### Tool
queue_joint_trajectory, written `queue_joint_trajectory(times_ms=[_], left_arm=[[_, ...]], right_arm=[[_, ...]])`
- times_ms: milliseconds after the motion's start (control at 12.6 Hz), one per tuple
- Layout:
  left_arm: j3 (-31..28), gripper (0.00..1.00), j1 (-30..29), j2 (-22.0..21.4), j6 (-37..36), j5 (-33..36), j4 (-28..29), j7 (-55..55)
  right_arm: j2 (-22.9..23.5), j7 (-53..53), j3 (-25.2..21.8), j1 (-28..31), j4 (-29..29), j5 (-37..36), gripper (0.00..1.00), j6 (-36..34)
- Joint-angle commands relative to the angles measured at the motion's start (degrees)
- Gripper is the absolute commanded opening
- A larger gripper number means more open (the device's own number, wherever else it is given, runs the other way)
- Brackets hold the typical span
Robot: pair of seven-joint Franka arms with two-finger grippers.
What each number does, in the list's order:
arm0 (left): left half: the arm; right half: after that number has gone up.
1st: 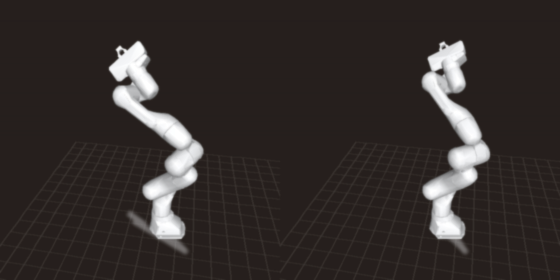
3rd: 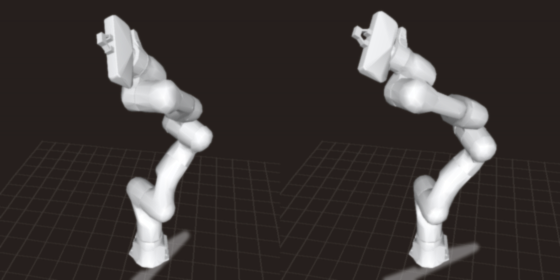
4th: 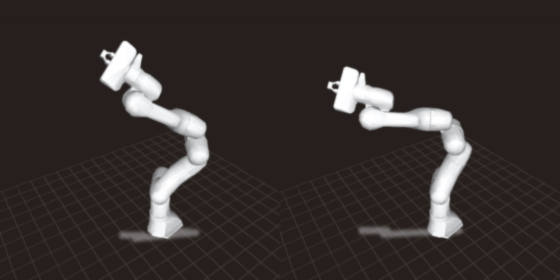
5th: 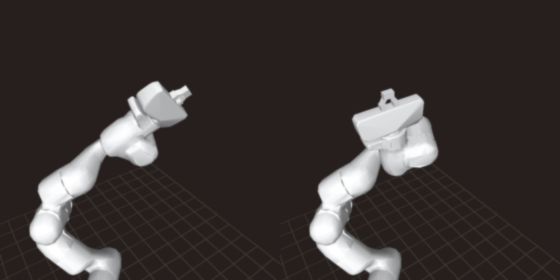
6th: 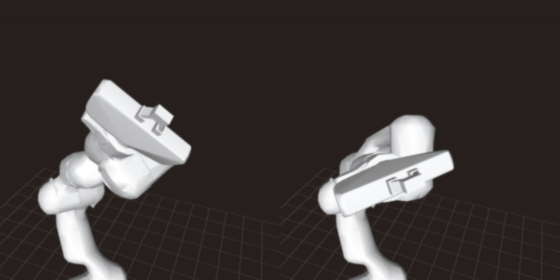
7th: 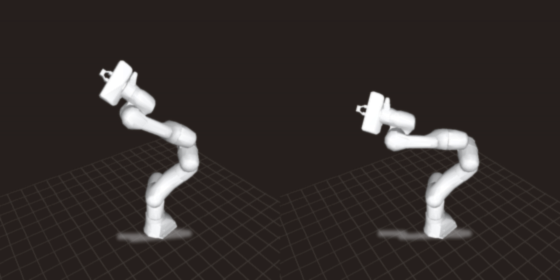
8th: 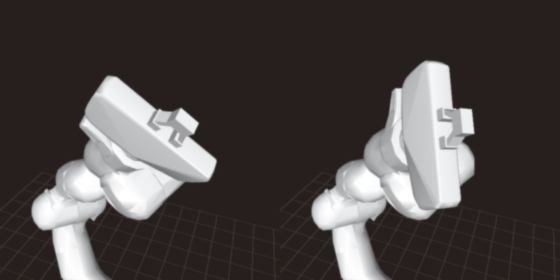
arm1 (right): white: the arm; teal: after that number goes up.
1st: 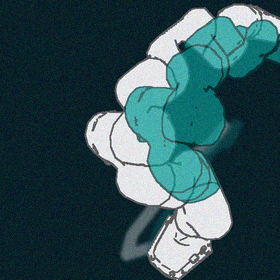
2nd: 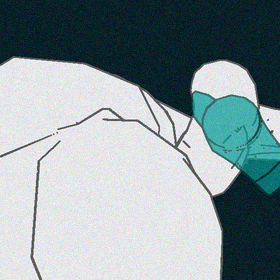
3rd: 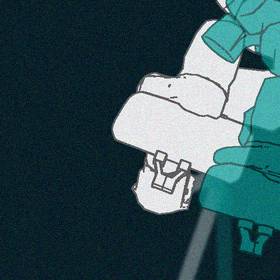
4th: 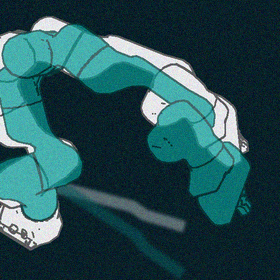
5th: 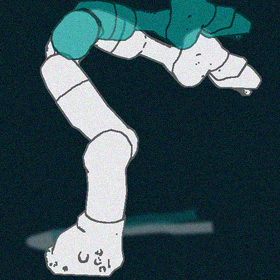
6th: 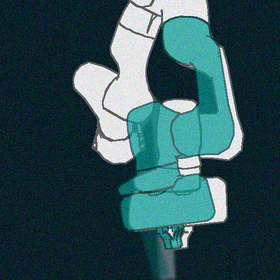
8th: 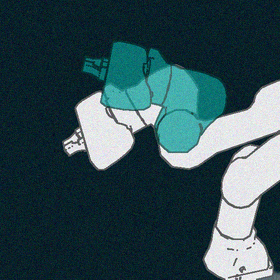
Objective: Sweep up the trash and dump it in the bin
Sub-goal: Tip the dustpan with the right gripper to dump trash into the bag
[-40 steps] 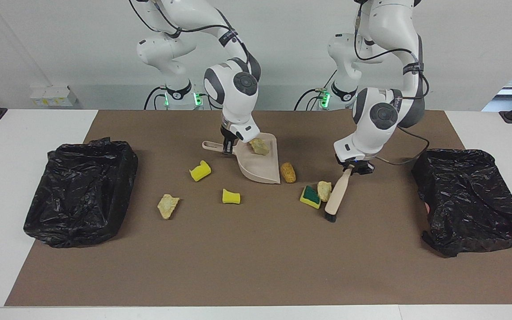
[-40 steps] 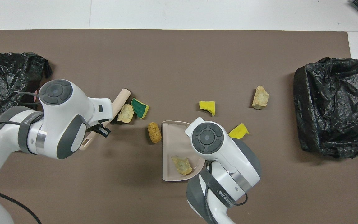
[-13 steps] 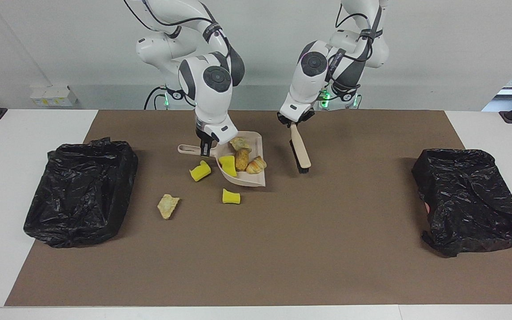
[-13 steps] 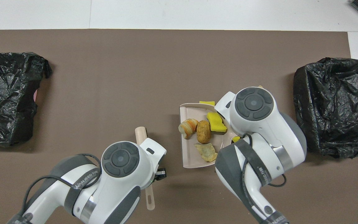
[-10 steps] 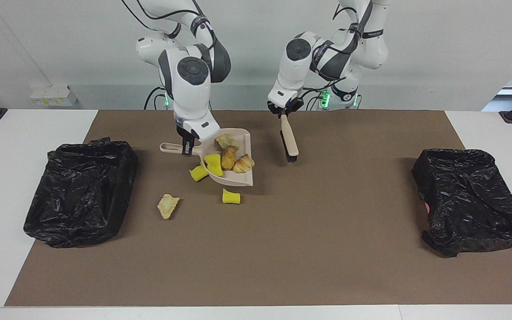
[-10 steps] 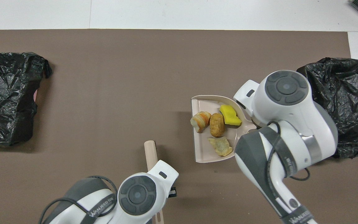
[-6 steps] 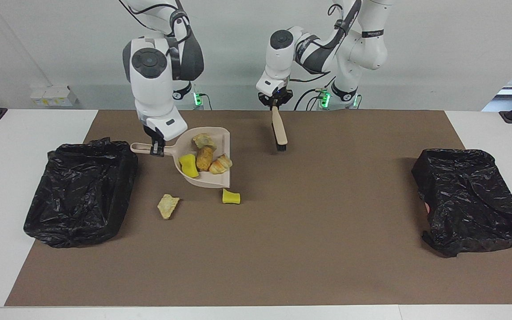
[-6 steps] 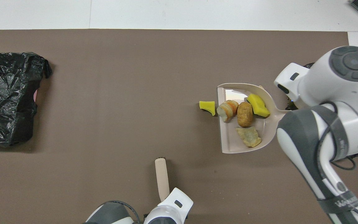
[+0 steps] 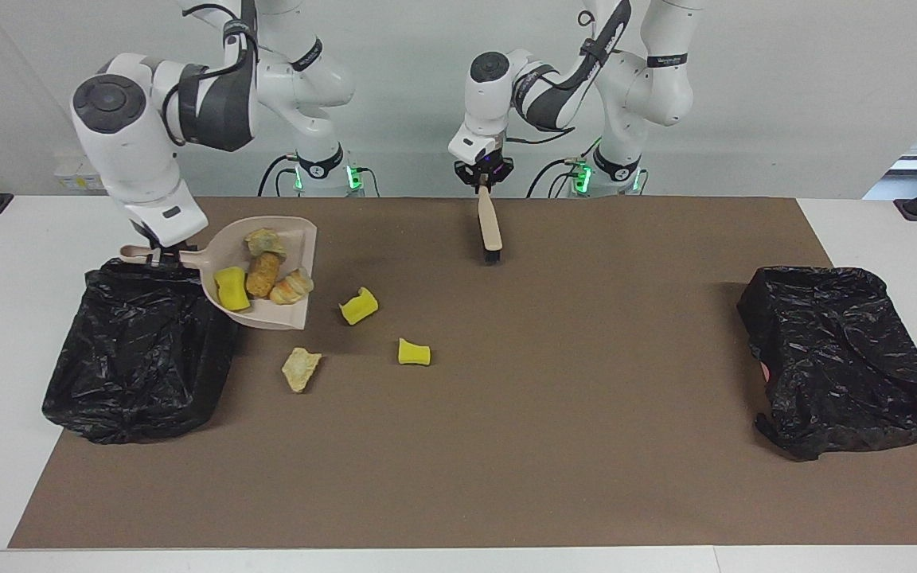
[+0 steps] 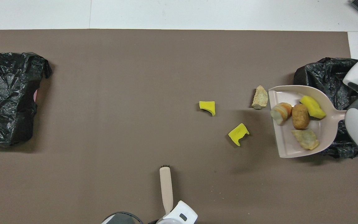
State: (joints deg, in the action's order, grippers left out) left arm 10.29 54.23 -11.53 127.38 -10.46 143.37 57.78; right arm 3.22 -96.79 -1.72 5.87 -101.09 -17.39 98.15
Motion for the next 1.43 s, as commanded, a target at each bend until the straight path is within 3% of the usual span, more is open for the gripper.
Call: queue_joint_trajectory(times_ms=[0, 239, 557, 717, 876, 1115, 1194, 1354], left_arm=[[-0.7, 0.0, 1.5, -1.0, 2.2, 1.0, 1.9, 1.4], [-0.8, 0.0, 3.3, 4.0, 6.5, 1.0, 2.2, 3.6], [-1.0, 0.0, 1.9, 4.9, 6.1, 0.9, 0.8, 3.2], [-1.0, 0.01, -0.2, 4.5, 5.5, 0.9, -0.3, 2.0], [-1.0, 0.01, -2.2, 4.4, -0.1, 0.9, -3.0, -1.2], [-1.1, 0.19, -3.1, 4.5, -1.7, 0.8, -3.6, -5.3], [-1.0, 0.37, -3.4, 4.5, -1.7, 0.8, -3.6, -6.2], [-1.0, 0.4, -3.4, 4.6, -1.7, 0.4, -3.6, -6.2]], right_arm=[[1.2, -7.2, 0.7, 5.5, 2.3, -3.1, 0.0, 3.8], [3.0, -14.5, 0.7, 9.2, 4.8, -8.3, 0.0, 11.8], [5.1, -13.5, 0.6, 10.8, 5.8, -18.5, 0.0, 22.8], [7.5, -7.9, -0.2, 12.0, 5.9, -21.1, 0.0, 25.0], [7.6, 4.7, -0.1, 12.4, 5.6, -27.7, 0.0, 23.9], [6.6, 14.6, 0.1, 10.0, 5.1, -32.9, 0.0, 14.6], [6.5, 15.3, 0.1, 9.3, 5.1, -33.7, 0.0, 13.2], [6.4, 16.3, 0.1, 9.2, 5.0, -34.4, 0.0, 12.7]])
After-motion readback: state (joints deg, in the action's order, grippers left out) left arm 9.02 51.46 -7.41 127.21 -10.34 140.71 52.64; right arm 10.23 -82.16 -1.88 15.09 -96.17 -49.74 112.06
